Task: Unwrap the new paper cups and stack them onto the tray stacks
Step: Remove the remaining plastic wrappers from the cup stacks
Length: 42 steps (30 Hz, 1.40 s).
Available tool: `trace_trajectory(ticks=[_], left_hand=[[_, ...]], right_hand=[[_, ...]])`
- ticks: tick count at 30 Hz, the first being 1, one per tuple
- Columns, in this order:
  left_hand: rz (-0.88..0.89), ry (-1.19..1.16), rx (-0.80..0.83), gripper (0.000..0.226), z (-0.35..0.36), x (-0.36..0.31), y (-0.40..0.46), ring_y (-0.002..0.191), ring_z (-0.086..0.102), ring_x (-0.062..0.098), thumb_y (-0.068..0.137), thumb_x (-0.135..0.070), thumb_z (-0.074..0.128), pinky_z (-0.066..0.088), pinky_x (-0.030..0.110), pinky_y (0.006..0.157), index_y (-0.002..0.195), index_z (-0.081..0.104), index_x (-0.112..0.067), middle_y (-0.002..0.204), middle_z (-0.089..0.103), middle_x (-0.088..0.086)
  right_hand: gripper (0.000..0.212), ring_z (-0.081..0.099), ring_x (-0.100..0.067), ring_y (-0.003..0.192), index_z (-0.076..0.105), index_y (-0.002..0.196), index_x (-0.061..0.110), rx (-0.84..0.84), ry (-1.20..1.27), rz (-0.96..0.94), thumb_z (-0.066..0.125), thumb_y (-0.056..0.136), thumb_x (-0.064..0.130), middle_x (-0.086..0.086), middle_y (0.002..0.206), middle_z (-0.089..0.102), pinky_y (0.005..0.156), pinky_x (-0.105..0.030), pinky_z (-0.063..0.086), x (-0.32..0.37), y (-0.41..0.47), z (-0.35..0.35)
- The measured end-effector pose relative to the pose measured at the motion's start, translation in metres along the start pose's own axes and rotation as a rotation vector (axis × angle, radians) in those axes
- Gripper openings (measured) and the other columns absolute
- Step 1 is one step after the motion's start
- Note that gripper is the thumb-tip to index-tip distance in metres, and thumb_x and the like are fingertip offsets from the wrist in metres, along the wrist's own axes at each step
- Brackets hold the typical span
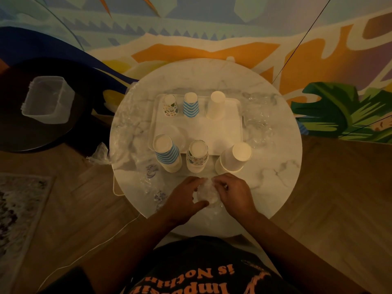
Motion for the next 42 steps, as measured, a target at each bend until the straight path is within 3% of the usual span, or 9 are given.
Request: trace_trajectory(ticks=[7, 10, 17, 20, 23, 27, 30, 34, 42], left_hand=[[0.105, 0.088, -0.123, 0.024, -0.007, 0.002, 0.014, 0.08, 0.057, 0.008, 0.082, -0.026, 0.08, 0.046, 0.021, 0.071, 0.103, 0.075, -0.016, 0.096, 0.062, -0.006], [0.114, 0.055, -0.132, 0.017, -0.01, -0.005, 0.019, 0.077, 0.061, 0.009, 0.085, -0.024, 0.077, 0.05, 0.029, 0.071, 0.1, 0.075, -0.015, 0.087, 0.068, -0.003], [0.073, 0.004, -0.025, 0.064, -0.01, 0.003, 0.005, 0.108, 0.052, -0.006, 0.081, -0.046, 0.081, 0.042, 0.008, 0.085, 0.137, 0.053, -0.033, 0.128, 0.053, -0.018], [0.06, 0.039, 0.042, 0.082, -0.002, 0.011, 0.005, 0.127, 0.044, 0.002, 0.077, -0.05, 0.083, 0.042, 0.022, 0.105, 0.147, 0.045, -0.03, 0.146, 0.04, -0.014], [0.04, 0.048, -0.032, 0.077, 0.002, 0.01, 0.008, 0.131, 0.045, 0.009, 0.081, -0.045, 0.081, 0.043, 0.033, 0.109, 0.147, 0.048, -0.023, 0.147, 0.044, -0.007], [0.08, 0.015, -0.13, 0.067, 0.002, 0.007, 0.014, 0.122, 0.05, 0.005, 0.079, -0.042, 0.083, 0.044, 0.023, 0.102, 0.138, 0.059, -0.02, 0.136, 0.052, -0.011], [0.113, -0.004, -0.134, 0.057, 0.002, 0.007, 0.015, 0.115, 0.049, -0.005, 0.079, -0.033, 0.085, 0.041, 0.009, 0.093, 0.129, 0.067, -0.012, 0.133, 0.052, -0.013], [0.166, 0.075, -0.114, 0.041, 0.003, 0.013, 0.013, 0.124, 0.049, 0.007, 0.082, -0.032, 0.082, 0.042, 0.029, 0.107, 0.116, 0.073, -0.01, 0.14, 0.054, -0.003], [0.166, 0.14, -0.068, 0.051, 0.004, 0.014, 0.006, 0.142, 0.034, 0.014, 0.084, -0.053, 0.068, 0.034, 0.035, 0.116, 0.125, 0.067, -0.022, 0.153, 0.041, -0.004]], right_hand=[[0.065, 0.042, -0.008, 0.136, 0.045, 0.15, 0.026, 0.296, -0.071, -0.01, 0.059, 0.093, 0.054, 0.008, 0.152, 0.044, 0.113, -0.031, 0.039, 0.006, -0.01, -0.014], [0.086, 0.037, -0.011, 0.139, 0.033, 0.155, 0.032, 0.363, -0.176, -0.082, 0.069, 0.083, 0.063, 0.008, 0.158, 0.035, 0.112, -0.032, 0.038, 0.001, -0.013, -0.01], [0.038, 0.064, -0.02, 0.099, 0.069, 0.115, 0.018, 0.172, -0.183, -0.136, 0.075, 0.084, 0.04, 0.003, 0.116, 0.059, 0.08, -0.035, 0.056, -0.008, -0.003, -0.012], [0.03, 0.063, -0.02, 0.096, 0.074, 0.102, 0.016, 0.15, -0.194, -0.117, 0.076, 0.083, 0.04, 0.002, 0.109, 0.062, 0.076, -0.034, 0.055, -0.008, -0.003, -0.011], [0.035, 0.063, -0.021, 0.101, 0.077, 0.096, 0.014, 0.104, -0.211, -0.125, 0.067, 0.088, 0.046, 0.0, 0.108, 0.068, 0.082, -0.033, 0.054, -0.006, -0.002, -0.012], [0.046, 0.063, -0.022, 0.111, 0.074, 0.113, 0.013, 0.192, -0.19, -0.089, 0.045, 0.096, 0.045, -0.002, 0.119, 0.069, 0.092, -0.031, 0.051, -0.001, -0.002, -0.015], [0.031, 0.057, -0.016, 0.118, 0.073, 0.115, 0.015, 0.187, -0.163, -0.088, 0.06, 0.097, 0.037, 0.002, 0.127, 0.066, 0.097, -0.026, 0.046, -0.001, -0.004, -0.02], [0.042, 0.05, -0.012, 0.123, 0.068, 0.112, 0.019, 0.268, -0.157, -0.095, 0.074, 0.085, 0.051, 0.006, 0.133, 0.061, 0.098, -0.024, 0.041, -0.001, -0.007, -0.02], [0.016, 0.061, -0.026, 0.083, 0.069, 0.089, 0.016, 0.19, -0.256, -0.119, 0.081, 0.08, 0.018, -0.003, 0.086, 0.069, 0.074, -0.029, 0.036, -0.001, -0.005, -0.015]])
Point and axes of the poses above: each hand's wrist, its own y-axis towards the middle knuckle, its own z-axis out of the palm, x = y × z, the point moved 3 cm from there along y, towards the middle knuckle
